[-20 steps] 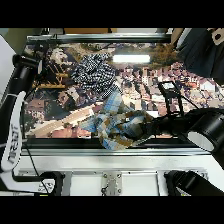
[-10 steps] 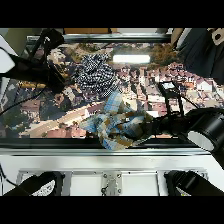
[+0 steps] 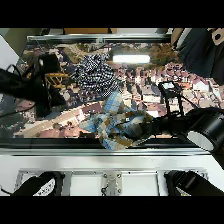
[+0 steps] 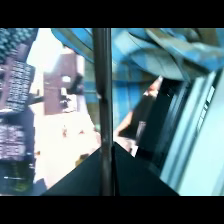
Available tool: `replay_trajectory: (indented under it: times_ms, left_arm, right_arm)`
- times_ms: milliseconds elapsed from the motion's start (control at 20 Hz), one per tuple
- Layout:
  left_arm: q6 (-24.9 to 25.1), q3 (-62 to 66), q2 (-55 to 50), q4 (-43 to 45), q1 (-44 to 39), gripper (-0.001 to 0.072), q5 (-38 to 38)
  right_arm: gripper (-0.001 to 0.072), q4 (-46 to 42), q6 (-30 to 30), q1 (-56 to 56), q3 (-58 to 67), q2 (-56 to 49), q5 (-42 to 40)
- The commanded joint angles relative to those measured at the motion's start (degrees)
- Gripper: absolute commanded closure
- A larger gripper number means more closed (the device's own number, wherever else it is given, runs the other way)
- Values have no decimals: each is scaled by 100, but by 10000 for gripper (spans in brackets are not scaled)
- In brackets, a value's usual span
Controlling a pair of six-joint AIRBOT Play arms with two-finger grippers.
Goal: Fold the clothes and pants, and hang the long-sleeved shirts on hangers.
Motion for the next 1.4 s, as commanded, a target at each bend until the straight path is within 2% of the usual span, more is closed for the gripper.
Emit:
replay_trajectory:
  times_ms: [0, 250, 650, 800, 1000, 1100, 1350]
  left_arm:
    - [944, -1067, 361, -107, 313, 695, -317]
    - [1467, -2227, 553, -1080, 802, 696, -310]
    - [2181, -3195, 553, -1169, 909, 695, -92]
    - [2273, -3259, 553, -1287, 909, 695, 20]
    - [2345, -3226, 553, -1292, 909, 696, 24]
    - [2345, -3086, 553, -1292, 909, 696, 24]
    - [2291, -3018, 501, -1290, 822, 695, 39]
  right_arm:
    - [697, -2, 2, 2, -2, -2, 2]
    - [697, -2, 2, 2, -2, -4, 2]
    - [697, 9, -20, -22, 22, 0, 120]
    - [697, 0, -564, -22, 33, 87, 170]
    - [698, -407, -562, -337, 286, 160, 852]
    - [698, -391, -782, -833, 525, 87, 1106]
    - [698, -385, -1158, -1440, 1174, -107, 1139]
